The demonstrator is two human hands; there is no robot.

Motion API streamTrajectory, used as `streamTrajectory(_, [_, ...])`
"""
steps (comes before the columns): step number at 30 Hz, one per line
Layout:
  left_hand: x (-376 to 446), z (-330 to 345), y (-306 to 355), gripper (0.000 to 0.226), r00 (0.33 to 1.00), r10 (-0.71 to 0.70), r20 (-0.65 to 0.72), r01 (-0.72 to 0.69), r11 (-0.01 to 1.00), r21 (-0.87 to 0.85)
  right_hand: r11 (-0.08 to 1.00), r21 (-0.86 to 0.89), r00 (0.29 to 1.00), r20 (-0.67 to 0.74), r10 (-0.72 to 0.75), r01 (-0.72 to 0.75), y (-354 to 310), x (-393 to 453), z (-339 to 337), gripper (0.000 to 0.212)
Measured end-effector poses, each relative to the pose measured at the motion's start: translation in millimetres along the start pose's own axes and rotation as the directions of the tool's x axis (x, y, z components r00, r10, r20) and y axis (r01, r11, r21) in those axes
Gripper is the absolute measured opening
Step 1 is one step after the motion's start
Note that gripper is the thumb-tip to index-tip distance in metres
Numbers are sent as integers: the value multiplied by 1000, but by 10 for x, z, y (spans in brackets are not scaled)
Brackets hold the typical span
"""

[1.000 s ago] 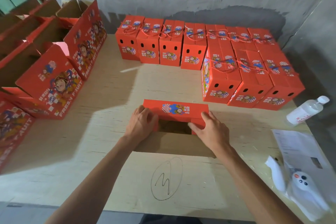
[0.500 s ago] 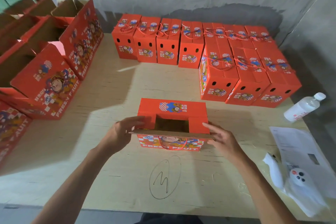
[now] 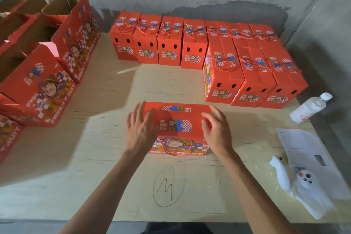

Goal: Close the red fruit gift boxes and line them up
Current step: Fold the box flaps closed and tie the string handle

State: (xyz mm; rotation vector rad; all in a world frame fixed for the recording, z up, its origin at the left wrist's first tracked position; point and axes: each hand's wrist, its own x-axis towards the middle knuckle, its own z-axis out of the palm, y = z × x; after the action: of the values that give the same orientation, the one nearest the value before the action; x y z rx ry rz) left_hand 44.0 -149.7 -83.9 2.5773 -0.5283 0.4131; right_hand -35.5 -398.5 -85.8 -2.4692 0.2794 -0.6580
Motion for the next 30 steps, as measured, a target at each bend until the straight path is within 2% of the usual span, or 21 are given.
streamTrajectory(2, [32,111,23,38,983,181,17,-181,983,-14,980,-158,991,-36,-131,124,-18,30,105,21])
streamTrajectory(3, [30,167,37,36,974,228,18,-227,973,-28,968,-197,985,-43,-165,153,-32,42,155,18])
streamTrajectory(6, [9,271,47,28,970,238,-39,-240,970,-39,957,-205,975,-43,-220,207,-102,57,315,15])
streamTrajectory(9, [11,342,22,26,965,252,-74,-254,967,-20,967,-174,977,-73,-200,185,-139,38,424,12])
streamTrajectory(14, [-6,400,41,36,972,221,-77,-222,975,-2,968,-186,970,-145,-195,167,-135,8,452,14])
streamTrajectory(20, [-27,392,66,32,966,231,-117,-231,973,14,961,-184,946,-213,-242,205,-148,4,434,20])
streamTrajectory(23, [12,360,71,26,962,237,-137,-241,970,-13,959,-177,950,-183,-254,223,-147,19,431,22])
streamTrajectory(27, [124,343,93,6,987,112,-117,-123,988,-94,971,-164,969,-147,-198,174,-146,52,420,23])
streamTrajectory(30, [139,343,88,3,994,11,-106,-30,985,-172,979,-150,978,-134,-157,137,-155,49,390,22])
